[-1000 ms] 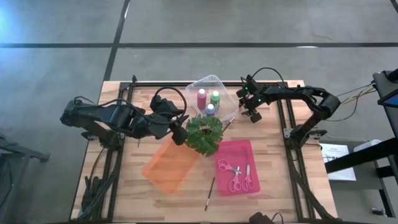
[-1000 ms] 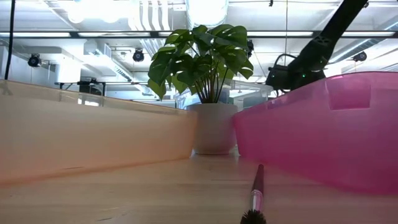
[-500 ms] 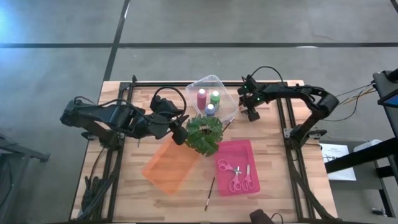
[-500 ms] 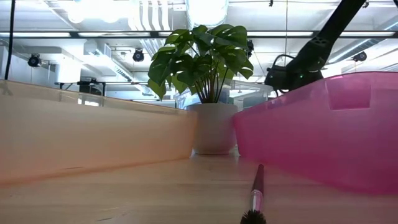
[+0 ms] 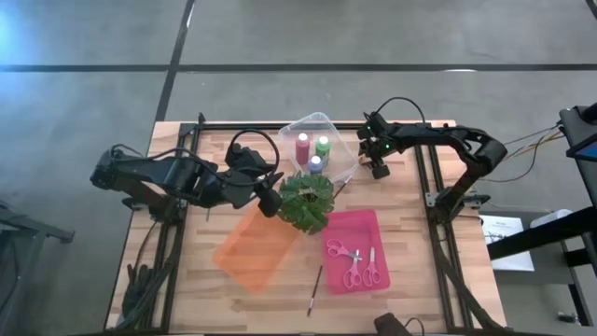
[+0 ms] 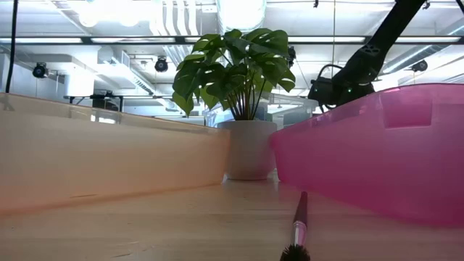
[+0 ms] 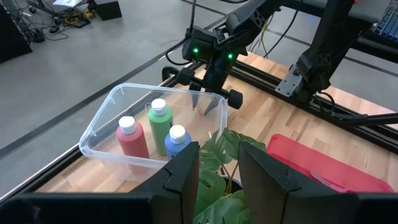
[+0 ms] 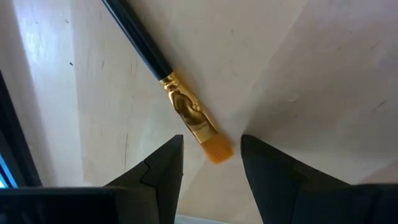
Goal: Pick & Place Paint Supplies
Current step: Put the black paint brush into the orange bin
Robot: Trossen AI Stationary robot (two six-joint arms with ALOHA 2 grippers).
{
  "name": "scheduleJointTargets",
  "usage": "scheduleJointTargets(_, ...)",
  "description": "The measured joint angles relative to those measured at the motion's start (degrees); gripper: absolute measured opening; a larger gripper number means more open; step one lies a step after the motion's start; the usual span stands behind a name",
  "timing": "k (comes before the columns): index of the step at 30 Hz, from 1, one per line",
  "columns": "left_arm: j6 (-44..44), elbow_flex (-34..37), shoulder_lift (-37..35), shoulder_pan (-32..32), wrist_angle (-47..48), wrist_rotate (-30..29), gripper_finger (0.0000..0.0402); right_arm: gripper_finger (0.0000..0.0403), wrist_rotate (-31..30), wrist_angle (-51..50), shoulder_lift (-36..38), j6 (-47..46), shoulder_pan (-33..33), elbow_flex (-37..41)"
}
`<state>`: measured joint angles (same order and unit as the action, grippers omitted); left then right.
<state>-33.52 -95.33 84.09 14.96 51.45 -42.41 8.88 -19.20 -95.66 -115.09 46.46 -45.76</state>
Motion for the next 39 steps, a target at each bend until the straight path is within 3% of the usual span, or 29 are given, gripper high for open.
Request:
scheduleJointTargets(10, -1.05, 0.00, 0.00, 0.00, -0.25, 0.02, 0.0118, 0.0155, 1.55, -0.33, -2.03, 0.00, 0.06, -0.15)
scheduleJointTargets(20, -1.51, 0.00, 0.00, 0.00, -0.69, 0.02, 0.0118, 0.0017, 2.19, -0.46, -2.08, 0.01, -0.07, 0.11)
scheduleJointTargets(29, -2.56, 0.00, 0.00, 0.00, -0.66, 0.00, 0.0118, 0.0008, -1.87, -0.44, 2.05, 5.89, -1.06, 0.50)
scheduleJointTargets(39, -2.56, 0.00, 0.00, 0.00, -1.13, 0.00, 0.0118, 0.0008, -6.37, -1.23, 14.19, 10.57, -3.49, 1.31)
